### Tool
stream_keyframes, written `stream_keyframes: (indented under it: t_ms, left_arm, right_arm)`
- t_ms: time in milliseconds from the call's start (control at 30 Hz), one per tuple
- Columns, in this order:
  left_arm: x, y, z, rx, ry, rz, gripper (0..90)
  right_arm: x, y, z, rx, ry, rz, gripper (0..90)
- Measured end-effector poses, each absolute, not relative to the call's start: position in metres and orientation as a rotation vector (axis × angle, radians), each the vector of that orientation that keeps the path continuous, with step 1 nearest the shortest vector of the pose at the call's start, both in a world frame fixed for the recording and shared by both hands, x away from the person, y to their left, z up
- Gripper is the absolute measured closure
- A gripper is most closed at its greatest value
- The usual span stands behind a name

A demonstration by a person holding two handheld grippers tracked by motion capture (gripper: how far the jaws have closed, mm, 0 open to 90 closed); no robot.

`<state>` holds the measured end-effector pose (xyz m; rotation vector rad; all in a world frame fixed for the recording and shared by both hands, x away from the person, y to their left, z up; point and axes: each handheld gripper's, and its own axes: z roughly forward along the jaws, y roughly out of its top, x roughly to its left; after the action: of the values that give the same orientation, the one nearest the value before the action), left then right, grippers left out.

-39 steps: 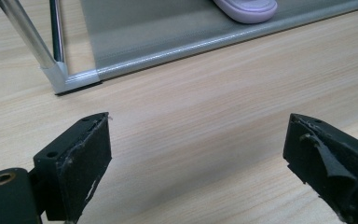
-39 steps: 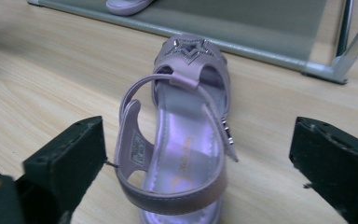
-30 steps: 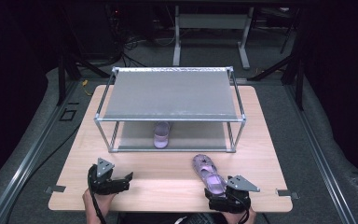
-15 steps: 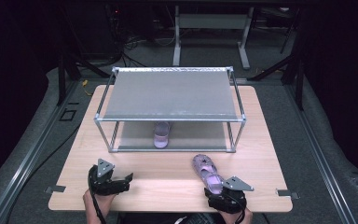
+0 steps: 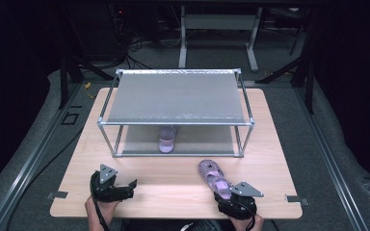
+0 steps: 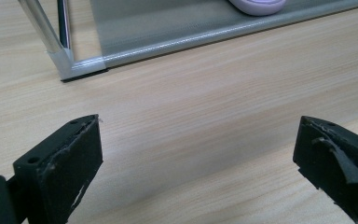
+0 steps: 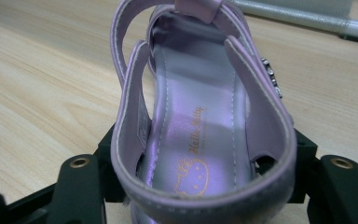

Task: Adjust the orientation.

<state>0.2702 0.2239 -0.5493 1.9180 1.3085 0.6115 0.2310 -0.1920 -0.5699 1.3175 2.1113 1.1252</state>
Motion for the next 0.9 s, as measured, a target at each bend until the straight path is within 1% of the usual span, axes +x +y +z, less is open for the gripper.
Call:
stream_keyframes:
  t_ms: [200, 633, 900]
  left_arm:
    - [0.27, 0.224, -0.548, 1.913, 1.301, 0.618, 0.9]
    - [0.27, 0.227, -0.547, 1.9, 1.304, 0.629, 0.1]
    - [0.268, 0.231, -0.545, 1.871, 1.294, 0.645, 0.0]
  right_arm:
    - [0.229, -0.194, -0.567, 1.292, 2.113, 1.135, 36.9]
    - [0.226, -0.195, -0.546, 1.234, 2.093, 1.159, 37.1]
    - [0.233, -0.191, -0.539, 1.213, 2.08, 1.19, 37.1]
